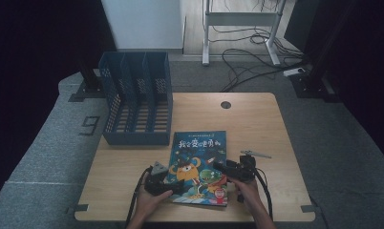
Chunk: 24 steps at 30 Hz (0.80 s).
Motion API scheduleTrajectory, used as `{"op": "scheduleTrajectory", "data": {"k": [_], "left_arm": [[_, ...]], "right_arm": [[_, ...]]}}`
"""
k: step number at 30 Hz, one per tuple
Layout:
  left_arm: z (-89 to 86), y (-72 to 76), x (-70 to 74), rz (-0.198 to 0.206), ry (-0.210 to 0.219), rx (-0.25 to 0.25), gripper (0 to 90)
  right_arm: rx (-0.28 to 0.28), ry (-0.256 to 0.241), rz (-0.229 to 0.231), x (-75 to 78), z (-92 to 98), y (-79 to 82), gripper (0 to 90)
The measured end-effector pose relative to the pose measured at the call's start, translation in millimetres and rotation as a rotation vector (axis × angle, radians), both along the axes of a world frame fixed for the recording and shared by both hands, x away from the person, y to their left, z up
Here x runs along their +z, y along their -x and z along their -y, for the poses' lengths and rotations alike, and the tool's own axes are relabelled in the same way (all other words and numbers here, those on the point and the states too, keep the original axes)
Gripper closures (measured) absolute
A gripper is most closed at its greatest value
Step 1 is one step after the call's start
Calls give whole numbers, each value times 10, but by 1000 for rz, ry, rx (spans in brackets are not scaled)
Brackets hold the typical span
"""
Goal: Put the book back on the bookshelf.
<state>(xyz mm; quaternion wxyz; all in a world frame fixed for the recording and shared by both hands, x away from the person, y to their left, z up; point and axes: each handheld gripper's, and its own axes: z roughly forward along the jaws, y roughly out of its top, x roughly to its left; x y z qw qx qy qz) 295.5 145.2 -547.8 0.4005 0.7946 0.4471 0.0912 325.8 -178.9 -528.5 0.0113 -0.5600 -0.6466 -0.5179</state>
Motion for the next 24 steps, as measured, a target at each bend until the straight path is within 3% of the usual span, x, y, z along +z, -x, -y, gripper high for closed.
{"op": "scheduleTrajectory", "data": {"k": [7,15,18,24], "left_arm": [[-16,-6,0,-6,15,-2,155],[-44,-16,-3,-15,41,1,154],[-52,-19,-5,-19,53,1,154],[-69,-25,-8,-23,67,1,154]], "right_arm": [[3,-41,-3,13,26,4,186],[20,-73,23,39,50,18,199],[24,-106,27,36,71,12,210],[35,-111,54,45,76,21,215]]}}
